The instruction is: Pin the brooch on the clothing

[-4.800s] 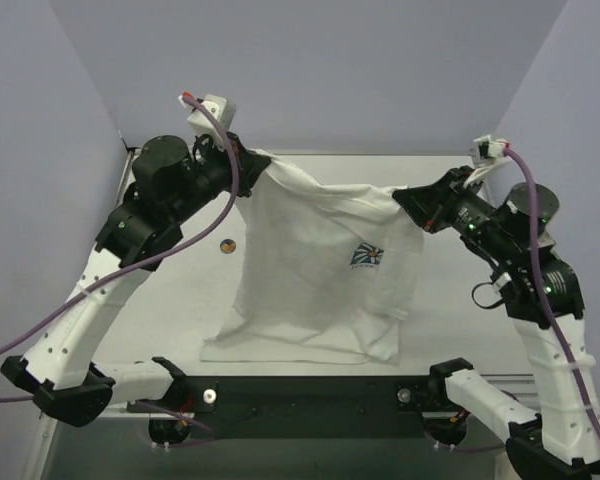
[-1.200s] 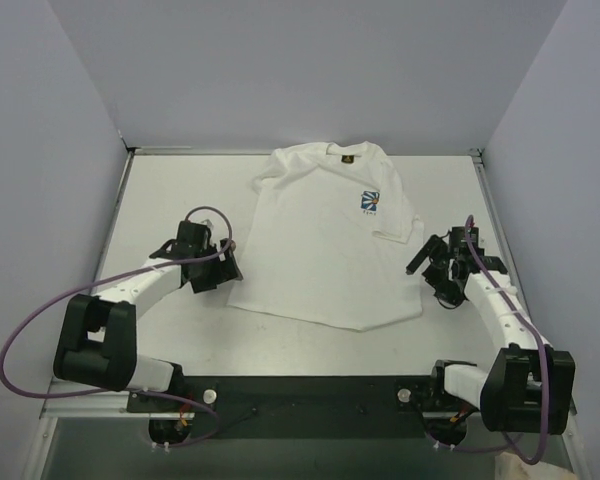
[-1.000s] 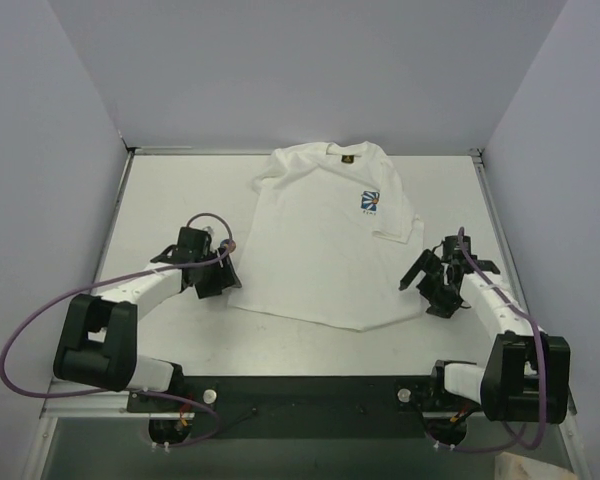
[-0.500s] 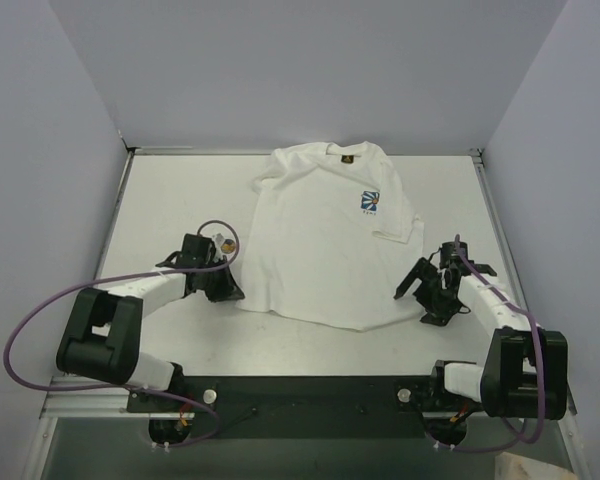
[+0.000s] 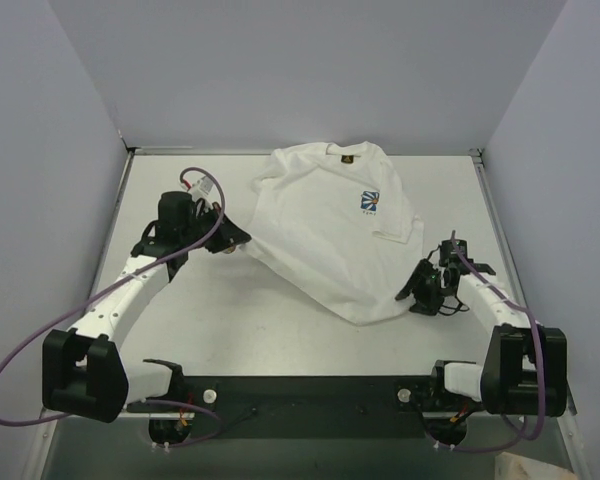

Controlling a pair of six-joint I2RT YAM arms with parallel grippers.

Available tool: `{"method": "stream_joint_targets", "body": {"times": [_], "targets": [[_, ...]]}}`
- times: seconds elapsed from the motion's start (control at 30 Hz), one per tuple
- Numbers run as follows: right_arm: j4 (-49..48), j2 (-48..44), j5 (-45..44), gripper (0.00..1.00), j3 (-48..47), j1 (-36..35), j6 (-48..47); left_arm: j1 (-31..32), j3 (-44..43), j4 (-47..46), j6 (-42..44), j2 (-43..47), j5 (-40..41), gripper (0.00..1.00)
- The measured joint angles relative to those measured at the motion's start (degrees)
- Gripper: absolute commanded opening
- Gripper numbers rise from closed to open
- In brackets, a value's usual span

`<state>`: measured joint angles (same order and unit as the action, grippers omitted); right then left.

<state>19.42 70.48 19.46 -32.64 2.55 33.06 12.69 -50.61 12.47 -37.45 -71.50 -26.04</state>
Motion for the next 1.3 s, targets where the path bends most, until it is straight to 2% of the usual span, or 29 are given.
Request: {"method": "stream_joint_targets", "body": {"times": [0.03, 0.17, 0.3, 0.53, 0.57, 0.67, 0.77, 0.8, 0.9, 1.03, 1.17, 1.23, 1.3], "targets": [[-0.72, 0.72, 0.37, 0.0, -0.02, -0.09, -0.37, 0.0, -0.46, -0.15, -0.35, -0.35, -0.44, 0.0], [-2.36, 4.33, 1.44, 0.0, -0.04, -1.31, -0.13, -0.04, -0.98, -0.22, -1.2, -1.25, -1.7, 0.0], [-1.38, 4.09, 2.73, 0.0, -1.42, -2.4, -0.48, -0.04, -0.98, -0.15, -1.33, -1.14, -2.14, 0.0], [0.22, 2.19, 3.56, 0.0, -16.02, -4.07, -1.25, -0.04, -1.14, 0.17, -1.31, -0.76, -2.16, 0.0], [0.15, 3.74, 3.37, 0.08, -19.58, -4.28, -1.27, -0.04, -1.27, 0.11, -1.29, -0.98, -2.12, 0.0], [-1.11, 12.04, 3.39, 0.56, -29.03, -5.31, -1.79, -0.07, -1.4, -0.63, -1.36, -2.43, -2.12, 0.0], [-4.13, 22.56, 4.81, 0.83, -36.7, -6.8, -2.4, -0.07, -1.4, -0.96, -1.38, -4.42, -2.05, 0.0], [-5.03, 24.68, 4.83, 0.86, -37.13, -7.34, -2.69, -0.07, -1.4, -1.07, -1.36, -4.98, -2.03, 0.0], [-4.46, 26.08, 2.97, 0.86, -34.67, -9.7, -3.54, -0.07, -1.4, -1.18, -1.33, -5.99, -1.79, 0.0], [-3.37, 22.4, 0.9, 0.81, -29.75, -11.76, -4.52, -0.33, -1.4, -1.44, -1.16, -6.34, -1.68, 0.0], [-3.32, 19.39, -0.87, 0.68, -25.33, -10.12, -4.66, -0.87, -1.4, -2.29, -0.98, -6.6, -1.7, 0.0], [-3.41, 19.74, -1.38, 0.58, -24.57, -9.53, -4.57, -1.05, -1.4, -2.71, -0.9, -6.88, -1.81, 0.0], [-4.11, 20.98, -1.88, 0.56, -24.59, -8.85, -4.39, -1.16, -1.4, -2.86, -0.81, -7.23, -1.92, 0.0]]}}
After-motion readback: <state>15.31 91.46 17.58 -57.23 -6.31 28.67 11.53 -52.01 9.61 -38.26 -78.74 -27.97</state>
